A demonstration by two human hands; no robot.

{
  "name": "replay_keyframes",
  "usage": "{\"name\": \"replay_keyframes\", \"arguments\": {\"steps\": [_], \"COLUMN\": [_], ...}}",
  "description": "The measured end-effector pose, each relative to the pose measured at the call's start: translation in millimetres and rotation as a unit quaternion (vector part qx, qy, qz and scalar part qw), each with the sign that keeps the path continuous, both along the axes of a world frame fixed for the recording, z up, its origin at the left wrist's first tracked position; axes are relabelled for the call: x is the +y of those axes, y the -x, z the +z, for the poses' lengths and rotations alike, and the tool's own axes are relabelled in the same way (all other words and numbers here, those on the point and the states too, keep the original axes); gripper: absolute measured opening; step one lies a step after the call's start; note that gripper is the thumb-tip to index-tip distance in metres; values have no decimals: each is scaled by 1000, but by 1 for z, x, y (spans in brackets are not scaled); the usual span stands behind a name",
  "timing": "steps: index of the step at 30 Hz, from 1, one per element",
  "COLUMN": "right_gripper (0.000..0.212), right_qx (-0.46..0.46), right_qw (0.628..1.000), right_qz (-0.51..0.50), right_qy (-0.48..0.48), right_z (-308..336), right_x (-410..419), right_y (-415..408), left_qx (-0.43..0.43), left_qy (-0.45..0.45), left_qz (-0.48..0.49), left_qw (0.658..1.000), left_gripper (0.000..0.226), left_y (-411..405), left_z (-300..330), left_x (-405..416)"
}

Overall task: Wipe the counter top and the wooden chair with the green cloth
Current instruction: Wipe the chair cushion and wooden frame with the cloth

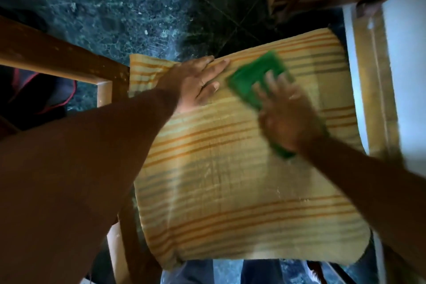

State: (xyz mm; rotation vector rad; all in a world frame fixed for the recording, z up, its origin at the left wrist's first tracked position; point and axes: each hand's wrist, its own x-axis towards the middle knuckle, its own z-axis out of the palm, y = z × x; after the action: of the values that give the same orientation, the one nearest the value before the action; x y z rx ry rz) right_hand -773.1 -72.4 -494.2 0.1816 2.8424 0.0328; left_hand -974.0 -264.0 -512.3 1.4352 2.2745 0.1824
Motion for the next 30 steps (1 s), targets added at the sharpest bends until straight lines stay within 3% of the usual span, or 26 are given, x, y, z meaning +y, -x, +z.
{"name": "replay_keyframes", "arguments": {"steps": [3,7,10,13,17,19,23,25,28,30], "right_gripper": [61,61,64,59,55,56,62,61,58,57], "right_qx": [30,69,67,36,-43,-22,25,21,-6,10], "right_qw": [991,978,984,981,943,958,987,977,925,936], "right_qz": [-131,-194,-128,26,261,240,53,115,327,316], "right_qy": [20,32,105,188,203,157,149,176,193,157], "right_z": [10,2,-3,-1,3,-1,-6,-9,-10,-7], "right_x": [51,-22,-115,-201,-205,-172,-153,-178,-165,-119], "right_y": [8,13,9,-13,-25,-3,22,4,-31,-50], "left_qx": [-11,-34,-68,-86,-79,-80,-93,-94,-94,-97], "left_qy": [10,-1,-25,-28,-14,-14,-3,-3,13,34], "left_qz": [2,-22,-36,-54,-49,-43,-61,-67,-68,-58], "left_qw": [1000,999,997,994,996,996,994,993,993,993], "left_gripper": [65,63,59,58,60,60,60,60,60,60], "left_y": [-1,10,21,28,29,29,34,35,33,28], "left_z": [-1,-4,-12,-14,-15,-15,-15,-15,-12,-8], "left_x": [1,0,-1,0,-1,-1,2,2,2,5]}}
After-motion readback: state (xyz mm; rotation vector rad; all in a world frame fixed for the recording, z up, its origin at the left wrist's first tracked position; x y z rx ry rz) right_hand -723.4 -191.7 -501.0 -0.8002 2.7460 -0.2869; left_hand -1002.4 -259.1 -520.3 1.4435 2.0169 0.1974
